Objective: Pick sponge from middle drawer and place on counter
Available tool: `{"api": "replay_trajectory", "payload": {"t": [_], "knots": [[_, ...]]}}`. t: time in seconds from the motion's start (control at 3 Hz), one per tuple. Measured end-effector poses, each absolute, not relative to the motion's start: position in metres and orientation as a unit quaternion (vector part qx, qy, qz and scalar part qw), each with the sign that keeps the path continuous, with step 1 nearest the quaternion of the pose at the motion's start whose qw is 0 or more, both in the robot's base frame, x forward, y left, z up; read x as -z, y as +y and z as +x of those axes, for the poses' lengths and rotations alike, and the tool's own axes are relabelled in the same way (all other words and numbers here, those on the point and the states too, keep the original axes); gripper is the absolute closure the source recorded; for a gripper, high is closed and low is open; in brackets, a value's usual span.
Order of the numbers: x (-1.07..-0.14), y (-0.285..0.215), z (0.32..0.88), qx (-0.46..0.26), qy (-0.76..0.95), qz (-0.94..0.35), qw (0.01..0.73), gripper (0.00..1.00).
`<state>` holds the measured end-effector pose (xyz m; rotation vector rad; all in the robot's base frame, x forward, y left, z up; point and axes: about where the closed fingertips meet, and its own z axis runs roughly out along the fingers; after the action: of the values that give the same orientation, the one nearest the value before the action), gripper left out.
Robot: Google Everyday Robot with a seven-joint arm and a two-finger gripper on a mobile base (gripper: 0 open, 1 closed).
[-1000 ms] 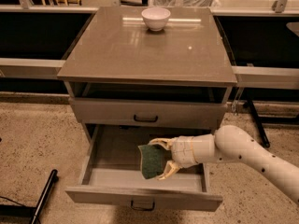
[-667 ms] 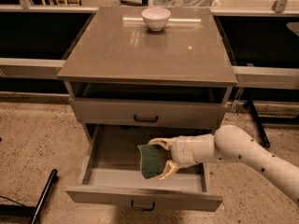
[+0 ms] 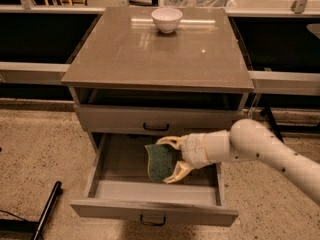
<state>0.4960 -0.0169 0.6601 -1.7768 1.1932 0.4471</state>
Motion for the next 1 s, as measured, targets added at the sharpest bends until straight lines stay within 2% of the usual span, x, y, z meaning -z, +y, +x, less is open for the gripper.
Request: {"api": "replay_trajectory", "payload": {"t": [0.33,1.0], "knots": [[-0.734,-0.018,0.499,-0.137,0.476,-0.739,0.456,1.00],[-0.757,-0.015,0.523,-0.139,0.498,-0.736,0.438,1.00]]}}
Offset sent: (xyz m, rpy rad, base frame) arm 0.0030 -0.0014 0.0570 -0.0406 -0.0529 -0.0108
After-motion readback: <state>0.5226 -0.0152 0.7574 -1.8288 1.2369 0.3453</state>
